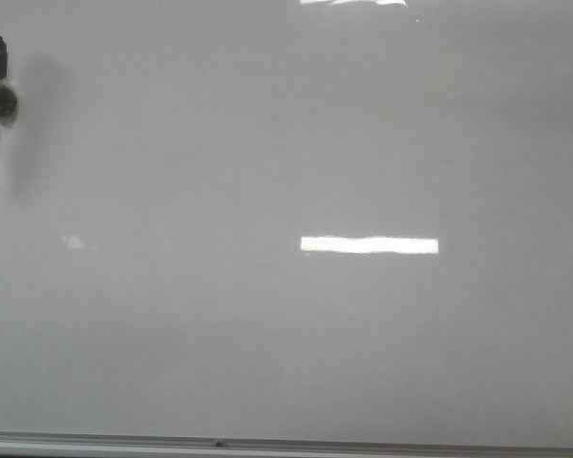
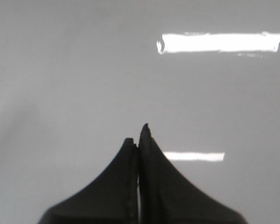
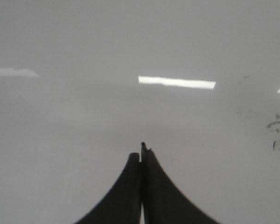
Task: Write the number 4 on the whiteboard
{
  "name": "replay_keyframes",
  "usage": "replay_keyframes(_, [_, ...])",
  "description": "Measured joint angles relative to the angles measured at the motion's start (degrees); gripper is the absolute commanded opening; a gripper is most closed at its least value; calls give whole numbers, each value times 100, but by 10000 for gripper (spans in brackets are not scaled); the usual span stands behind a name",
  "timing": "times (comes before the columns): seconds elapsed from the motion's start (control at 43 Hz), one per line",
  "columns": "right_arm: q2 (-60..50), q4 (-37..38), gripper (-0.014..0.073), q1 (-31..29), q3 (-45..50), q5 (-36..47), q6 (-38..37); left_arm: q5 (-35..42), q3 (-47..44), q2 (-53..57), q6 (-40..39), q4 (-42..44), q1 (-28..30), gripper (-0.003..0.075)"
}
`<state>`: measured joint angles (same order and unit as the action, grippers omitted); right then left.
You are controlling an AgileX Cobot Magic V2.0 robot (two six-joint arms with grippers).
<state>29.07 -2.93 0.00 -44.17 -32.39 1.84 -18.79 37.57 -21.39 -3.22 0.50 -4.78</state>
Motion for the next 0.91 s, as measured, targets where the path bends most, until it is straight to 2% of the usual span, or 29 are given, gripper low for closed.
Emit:
replay_keyframes(0.233, [866,0,-69,0,-165,-416,0,-740,58,-664,0,-3,0,-20])
replay_keyframes(0.768, [1990,0,-56,0,-165,-444,10,-1045,58,-1173,0,-190,0,-15])
replay_keyframes(0.838, [2018,0,-8,0,-165,-444,10,-1085,58,-1197,0,-190,0,22])
replay_keyframes(0.908, [2018,0,90,0,-165,-444,19,-1097,58,-1233,0,-190,0,117])
